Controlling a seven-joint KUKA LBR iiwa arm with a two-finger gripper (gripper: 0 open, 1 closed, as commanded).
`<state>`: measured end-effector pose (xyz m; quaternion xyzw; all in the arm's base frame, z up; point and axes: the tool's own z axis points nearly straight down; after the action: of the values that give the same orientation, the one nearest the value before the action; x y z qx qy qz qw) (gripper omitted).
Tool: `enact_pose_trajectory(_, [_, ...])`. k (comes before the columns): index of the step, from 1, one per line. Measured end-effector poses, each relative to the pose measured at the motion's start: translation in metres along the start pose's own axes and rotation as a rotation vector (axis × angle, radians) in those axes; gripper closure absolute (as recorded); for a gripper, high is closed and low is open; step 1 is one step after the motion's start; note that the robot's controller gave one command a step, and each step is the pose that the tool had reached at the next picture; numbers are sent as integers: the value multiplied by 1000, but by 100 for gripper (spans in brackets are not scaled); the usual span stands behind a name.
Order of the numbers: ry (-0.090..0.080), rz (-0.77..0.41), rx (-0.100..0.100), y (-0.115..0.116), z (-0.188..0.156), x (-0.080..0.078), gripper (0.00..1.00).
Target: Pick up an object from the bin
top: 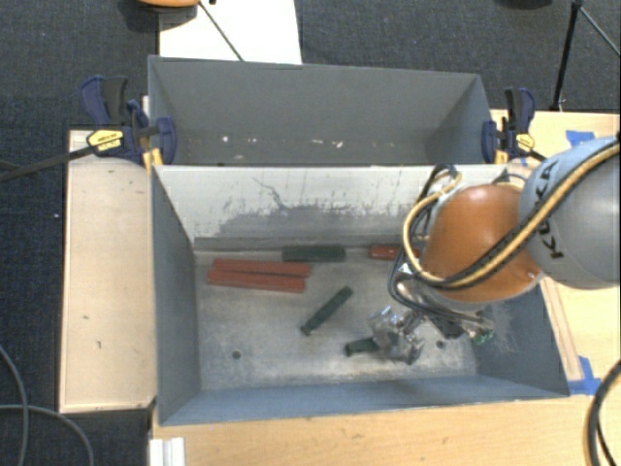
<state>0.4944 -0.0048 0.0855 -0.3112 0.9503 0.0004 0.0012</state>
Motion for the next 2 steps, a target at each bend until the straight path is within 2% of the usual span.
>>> enact_pose_trajectory(1, [0,-2,0,0,0,0,0])
enact_pose_trajectory(2, [0,-2,0,0,0,0,0])
